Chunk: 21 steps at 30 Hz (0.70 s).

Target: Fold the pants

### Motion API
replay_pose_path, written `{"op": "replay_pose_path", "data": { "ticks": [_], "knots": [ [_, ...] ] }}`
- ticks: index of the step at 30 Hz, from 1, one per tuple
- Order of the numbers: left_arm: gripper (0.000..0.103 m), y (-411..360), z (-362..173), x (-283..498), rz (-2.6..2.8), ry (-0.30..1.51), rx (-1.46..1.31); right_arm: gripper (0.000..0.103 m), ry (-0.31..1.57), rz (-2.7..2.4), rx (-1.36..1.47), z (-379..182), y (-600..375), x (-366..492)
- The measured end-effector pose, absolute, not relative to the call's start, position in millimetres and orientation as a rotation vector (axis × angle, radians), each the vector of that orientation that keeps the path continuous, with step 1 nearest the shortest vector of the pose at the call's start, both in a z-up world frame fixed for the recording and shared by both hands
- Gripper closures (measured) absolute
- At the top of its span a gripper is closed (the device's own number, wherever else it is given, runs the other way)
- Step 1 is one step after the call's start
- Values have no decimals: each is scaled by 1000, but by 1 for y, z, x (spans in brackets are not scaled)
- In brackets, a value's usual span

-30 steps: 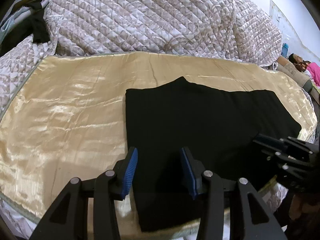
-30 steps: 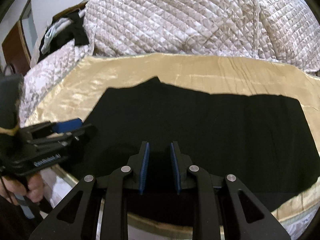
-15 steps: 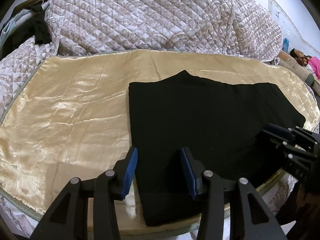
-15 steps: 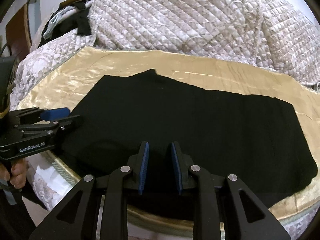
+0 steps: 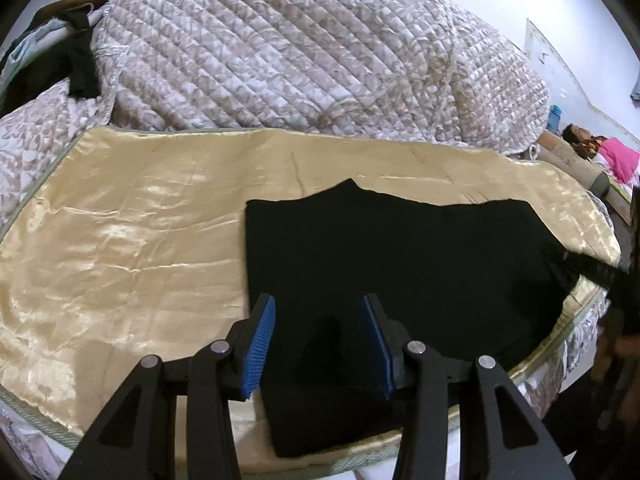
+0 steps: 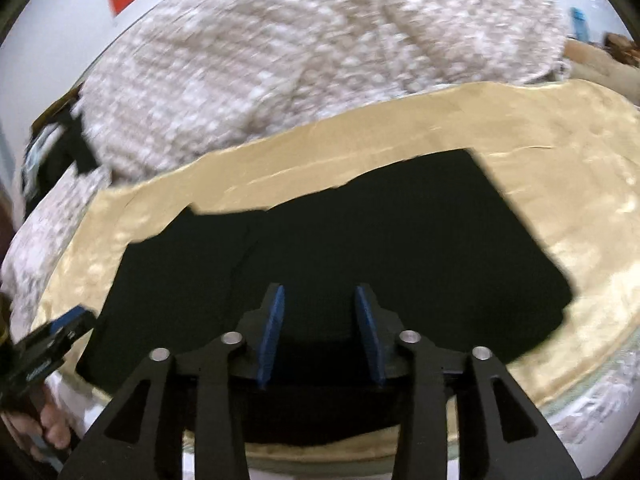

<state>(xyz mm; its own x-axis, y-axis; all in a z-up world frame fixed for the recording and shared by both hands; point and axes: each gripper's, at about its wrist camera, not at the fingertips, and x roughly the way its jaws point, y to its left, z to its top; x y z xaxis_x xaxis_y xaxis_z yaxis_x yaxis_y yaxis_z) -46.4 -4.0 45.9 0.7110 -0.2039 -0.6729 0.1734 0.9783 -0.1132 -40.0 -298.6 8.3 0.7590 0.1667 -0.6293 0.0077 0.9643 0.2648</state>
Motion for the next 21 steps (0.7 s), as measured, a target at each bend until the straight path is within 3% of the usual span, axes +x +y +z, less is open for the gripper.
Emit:
{"op": "replay_pose_path", "data": {
  "ticks": [7,11,21],
  "knots": [
    [56,-4,42,-43,-207,776,-52,51,577,-166,477,24,-377,-54],
    [56,-6,40,-44,-219,781,-43,51,622,-226,709,-1,-412,-61],
    [56,-7,35,-42,-207,798,-37,51,643,-239,830,-19,-400,-93]
  ]
}}
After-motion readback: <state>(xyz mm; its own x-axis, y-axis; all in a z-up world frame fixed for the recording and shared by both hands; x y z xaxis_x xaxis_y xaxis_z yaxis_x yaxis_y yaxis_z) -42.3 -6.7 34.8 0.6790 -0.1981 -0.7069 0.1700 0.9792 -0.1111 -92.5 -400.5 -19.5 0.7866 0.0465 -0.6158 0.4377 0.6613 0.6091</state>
